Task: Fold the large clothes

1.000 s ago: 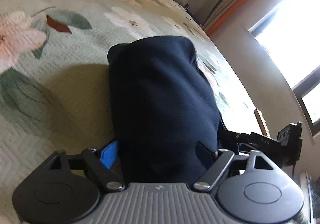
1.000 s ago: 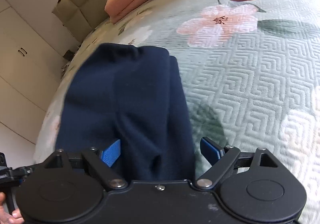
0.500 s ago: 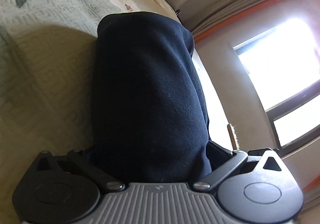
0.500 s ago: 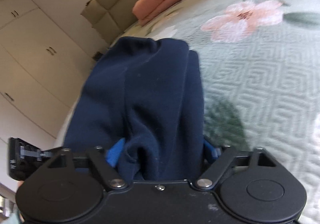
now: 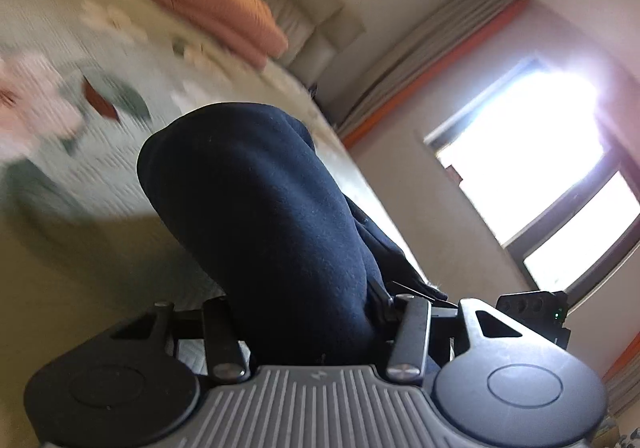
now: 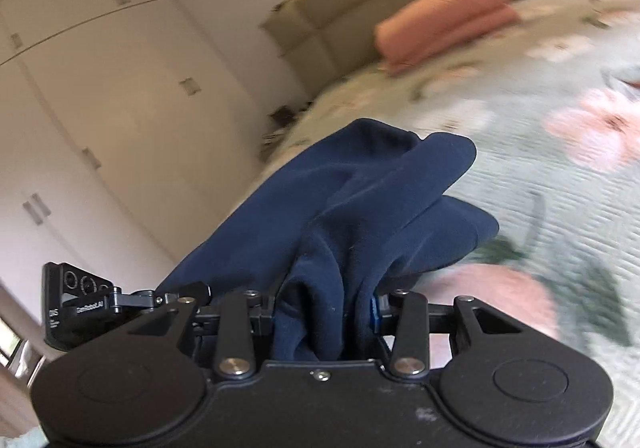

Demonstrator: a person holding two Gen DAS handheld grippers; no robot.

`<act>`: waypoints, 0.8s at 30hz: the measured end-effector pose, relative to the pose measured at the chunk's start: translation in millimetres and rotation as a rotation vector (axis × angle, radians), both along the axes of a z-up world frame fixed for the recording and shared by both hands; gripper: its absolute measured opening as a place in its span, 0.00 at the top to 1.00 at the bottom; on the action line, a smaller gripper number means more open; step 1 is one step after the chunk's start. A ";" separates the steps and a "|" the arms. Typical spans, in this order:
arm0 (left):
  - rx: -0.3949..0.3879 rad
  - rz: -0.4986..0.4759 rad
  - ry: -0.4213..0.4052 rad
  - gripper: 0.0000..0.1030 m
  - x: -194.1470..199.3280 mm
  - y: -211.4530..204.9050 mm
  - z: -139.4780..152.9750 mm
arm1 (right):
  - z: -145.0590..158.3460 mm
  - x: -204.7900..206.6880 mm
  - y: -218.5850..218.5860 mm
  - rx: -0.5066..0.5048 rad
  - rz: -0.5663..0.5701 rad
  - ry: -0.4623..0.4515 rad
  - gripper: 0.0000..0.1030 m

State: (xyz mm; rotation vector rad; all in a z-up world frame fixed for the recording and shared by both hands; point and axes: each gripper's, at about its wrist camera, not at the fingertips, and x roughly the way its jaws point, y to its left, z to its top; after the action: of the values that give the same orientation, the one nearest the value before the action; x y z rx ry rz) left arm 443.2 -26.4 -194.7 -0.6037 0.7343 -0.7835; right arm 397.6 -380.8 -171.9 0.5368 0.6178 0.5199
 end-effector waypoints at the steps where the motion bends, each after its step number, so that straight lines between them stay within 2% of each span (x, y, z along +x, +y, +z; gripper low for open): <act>1: 0.001 0.009 -0.011 0.51 -12.6 11.0 9.4 | 9.8 -7.3 10.5 0.005 0.016 -0.012 0.54; 4: 0.027 0.035 -0.042 0.50 -53.6 41.0 29.6 | 29.7 -31.8 43.9 0.007 0.053 -0.030 0.54; 7: 0.098 0.058 -0.050 0.50 -87.2 63.0 31.1 | 29.3 -51.7 76.6 -0.038 0.077 -0.014 0.54; 10: 0.145 0.066 -0.009 0.49 -105.7 84.0 16.3 | 2.6 -65.3 107.2 -0.077 0.099 0.054 0.54; 12: 0.201 0.057 0.017 0.47 -110.8 89.1 -7.8 | -24.2 -71.1 119.2 -0.098 0.090 0.121 0.54; 13: 0.225 0.056 0.057 0.44 -112.0 96.7 -24.6 | -39.5 -71.8 122.6 -0.111 0.070 0.156 0.54; 14: 0.247 0.055 0.125 0.42 -111.8 103.5 -43.5 | -57.0 -72.1 125.1 -0.117 0.050 0.208 0.48; 15: 0.245 0.053 0.170 0.37 -114.1 114.1 -55.9 | -72.7 -72.0 126.6 -0.123 0.035 0.264 0.37; 16: 0.192 0.062 0.190 0.36 -118.2 124.2 -61.9 | -82.8 -73.4 124.9 -0.109 0.013 0.311 0.23; 17: 0.158 0.070 0.201 0.36 -122.8 132.9 -60.6 | -86.9 -77.6 119.0 -0.060 -0.007 0.339 0.23; 19: 0.191 0.099 0.175 0.36 -134.7 147.2 -45.0 | -78.5 -80.4 110.9 -0.064 -0.014 0.358 0.23; 22: 0.273 0.141 0.080 0.37 -153.3 162.1 -7.7 | -43.9 -89.0 106.6 -0.137 -0.058 0.299 0.22; 24: 0.270 0.134 0.015 0.37 -158.9 162.4 14.0 | -15.7 -89.2 106.6 -0.165 -0.099 0.224 0.23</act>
State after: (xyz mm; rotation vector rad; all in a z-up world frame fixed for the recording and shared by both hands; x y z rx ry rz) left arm 284.2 136.0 -180.8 -0.4102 0.7894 -0.5453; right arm 308.4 -274.2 -187.5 0.4698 0.8354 0.3143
